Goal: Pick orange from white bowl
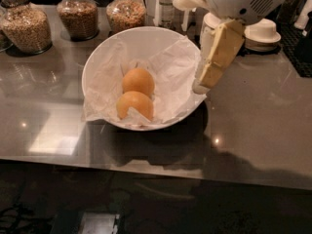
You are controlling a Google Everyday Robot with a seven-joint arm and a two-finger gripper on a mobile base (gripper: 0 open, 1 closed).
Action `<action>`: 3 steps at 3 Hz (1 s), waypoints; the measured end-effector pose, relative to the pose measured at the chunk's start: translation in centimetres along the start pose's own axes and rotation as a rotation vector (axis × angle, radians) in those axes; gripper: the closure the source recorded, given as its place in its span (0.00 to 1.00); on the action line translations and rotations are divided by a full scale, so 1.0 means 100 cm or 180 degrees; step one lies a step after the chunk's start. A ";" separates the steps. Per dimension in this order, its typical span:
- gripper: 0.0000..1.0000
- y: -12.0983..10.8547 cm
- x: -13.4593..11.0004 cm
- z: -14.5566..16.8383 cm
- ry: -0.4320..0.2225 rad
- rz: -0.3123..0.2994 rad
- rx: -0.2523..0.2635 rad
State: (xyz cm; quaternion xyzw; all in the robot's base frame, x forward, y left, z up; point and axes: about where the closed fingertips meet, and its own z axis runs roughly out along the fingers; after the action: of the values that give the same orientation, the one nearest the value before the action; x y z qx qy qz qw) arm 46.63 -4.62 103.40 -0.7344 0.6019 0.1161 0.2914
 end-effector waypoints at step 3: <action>0.00 0.011 -0.032 0.060 0.0239 -0.0116 -0.0047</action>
Offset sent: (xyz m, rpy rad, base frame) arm -0.0279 0.0536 -0.0322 -0.0662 -0.0366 0.0252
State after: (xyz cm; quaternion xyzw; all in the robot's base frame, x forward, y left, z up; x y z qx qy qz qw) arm 45.85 1.30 99.92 -0.7512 0.5980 0.0875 0.2653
